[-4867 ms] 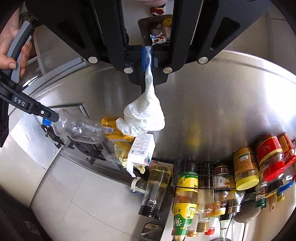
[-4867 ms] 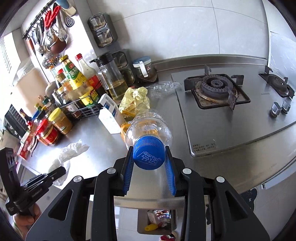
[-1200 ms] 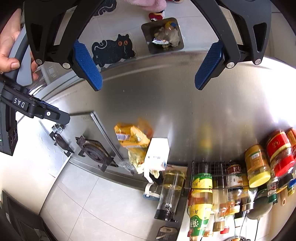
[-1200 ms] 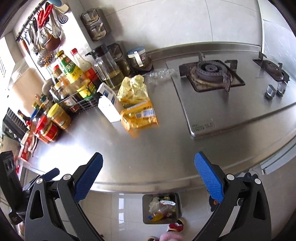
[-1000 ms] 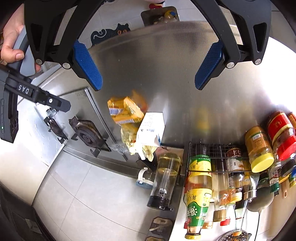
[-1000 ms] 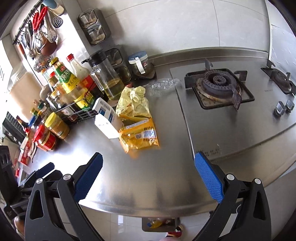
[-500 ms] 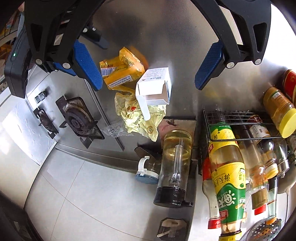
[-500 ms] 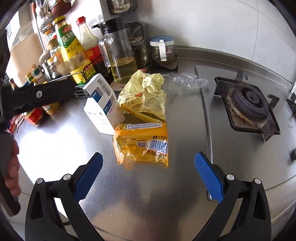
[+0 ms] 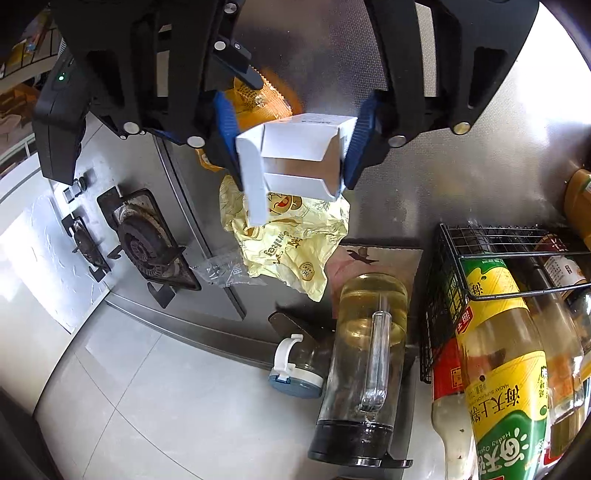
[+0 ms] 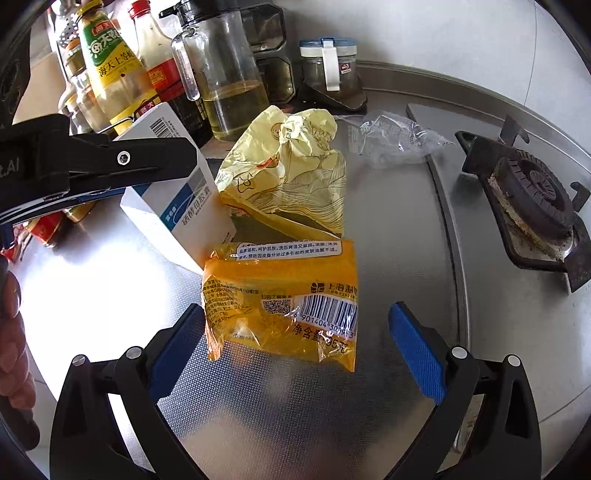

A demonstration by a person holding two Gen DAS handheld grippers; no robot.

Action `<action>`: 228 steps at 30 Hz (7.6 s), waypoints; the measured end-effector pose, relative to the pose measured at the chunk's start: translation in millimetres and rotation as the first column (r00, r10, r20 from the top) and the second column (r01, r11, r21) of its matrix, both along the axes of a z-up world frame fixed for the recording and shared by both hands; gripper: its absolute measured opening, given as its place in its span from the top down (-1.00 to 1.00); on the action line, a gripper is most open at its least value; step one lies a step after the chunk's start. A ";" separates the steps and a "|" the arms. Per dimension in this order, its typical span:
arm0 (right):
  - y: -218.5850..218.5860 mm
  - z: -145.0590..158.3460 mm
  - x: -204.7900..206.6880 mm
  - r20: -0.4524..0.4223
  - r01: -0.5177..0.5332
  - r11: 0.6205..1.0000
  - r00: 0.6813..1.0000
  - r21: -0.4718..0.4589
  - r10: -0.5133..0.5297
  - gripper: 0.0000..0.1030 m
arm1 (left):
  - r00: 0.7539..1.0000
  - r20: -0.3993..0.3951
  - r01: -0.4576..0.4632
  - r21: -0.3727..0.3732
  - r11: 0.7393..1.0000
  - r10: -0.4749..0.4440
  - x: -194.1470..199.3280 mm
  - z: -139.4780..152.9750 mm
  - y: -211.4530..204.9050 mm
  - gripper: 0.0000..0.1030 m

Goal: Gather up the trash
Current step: 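Grasp the white medicine box with the left tool while the right tool grasps the yellow snack bag, then carry the box and snack bag over the bin and open both tools, then raise both tools back toward the counter, then grasp the yellow foil wrapper with the left tool while the right tool grasps the clear plastic bag, then carry the wrapper and plastic bag over the bin and open both tools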

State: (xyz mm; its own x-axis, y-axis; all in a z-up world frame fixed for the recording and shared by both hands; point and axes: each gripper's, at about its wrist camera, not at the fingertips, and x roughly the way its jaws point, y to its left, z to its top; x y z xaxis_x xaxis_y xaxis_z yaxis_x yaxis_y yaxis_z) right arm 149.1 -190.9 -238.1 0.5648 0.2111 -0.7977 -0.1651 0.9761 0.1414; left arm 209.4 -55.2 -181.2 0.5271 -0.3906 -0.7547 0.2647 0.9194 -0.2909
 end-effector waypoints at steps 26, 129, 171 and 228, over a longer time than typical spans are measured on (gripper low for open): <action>-5.0 30.2 -63.0 0.060 -0.030 0.997 0.998 0.064 0.027 0.33 | 0.997 0.082 0.012 0.000 1.000 -0.011 -67.7 31.3 22.6 0.21; 22.5 -63.0 -256.9 -0.126 0.058 0.986 0.991 0.159 -0.038 -0.93 | 0.991 -0.114 -0.070 0.003 0.998 0.070 -268.8 -81.1 106.8 -0.78; -62.4 63.7 54.5 -0.014 0.194 0.937 0.980 0.292 -0.198 -0.86 | 0.995 0.096 0.025 0.039 0.999 -0.028 -12.3 1.2 -8.7 -0.78; -74.3 44.2 26.8 -0.169 0.339 0.889 0.939 0.308 -0.300 0.72 | 0.973 0.084 0.210 0.051 0.976 -0.214 -61.1 -10.4 -30.7 0.99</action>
